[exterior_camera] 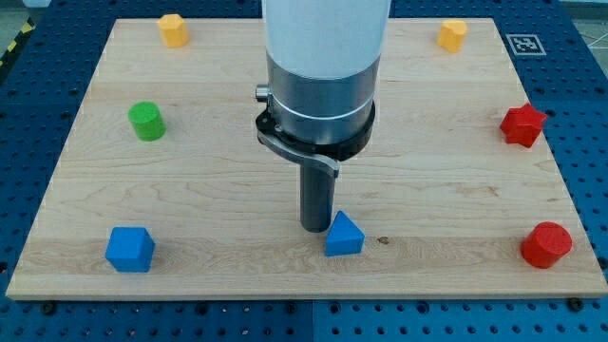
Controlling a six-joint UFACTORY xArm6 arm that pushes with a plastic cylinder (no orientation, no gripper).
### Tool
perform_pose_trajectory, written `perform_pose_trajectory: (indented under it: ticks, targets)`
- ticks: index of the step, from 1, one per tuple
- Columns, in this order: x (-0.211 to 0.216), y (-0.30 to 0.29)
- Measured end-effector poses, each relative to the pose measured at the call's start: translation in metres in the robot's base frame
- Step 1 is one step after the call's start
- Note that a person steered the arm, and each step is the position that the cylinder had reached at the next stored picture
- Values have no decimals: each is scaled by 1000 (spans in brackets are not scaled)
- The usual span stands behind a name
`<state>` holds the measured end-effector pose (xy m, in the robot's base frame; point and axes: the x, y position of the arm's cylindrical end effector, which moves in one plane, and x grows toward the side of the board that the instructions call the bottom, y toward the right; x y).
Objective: Move the yellow hexagon towards center
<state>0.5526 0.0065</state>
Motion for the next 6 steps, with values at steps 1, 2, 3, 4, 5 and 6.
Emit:
perform_pose_trajectory:
  ticks: [1,2,3,4,5,6]
  targets:
    - [-17,0]
    - [-80,0]
    - [-146,-26]
    - [-203,-85]
    - [-242,-163]
    - [-264,-241]
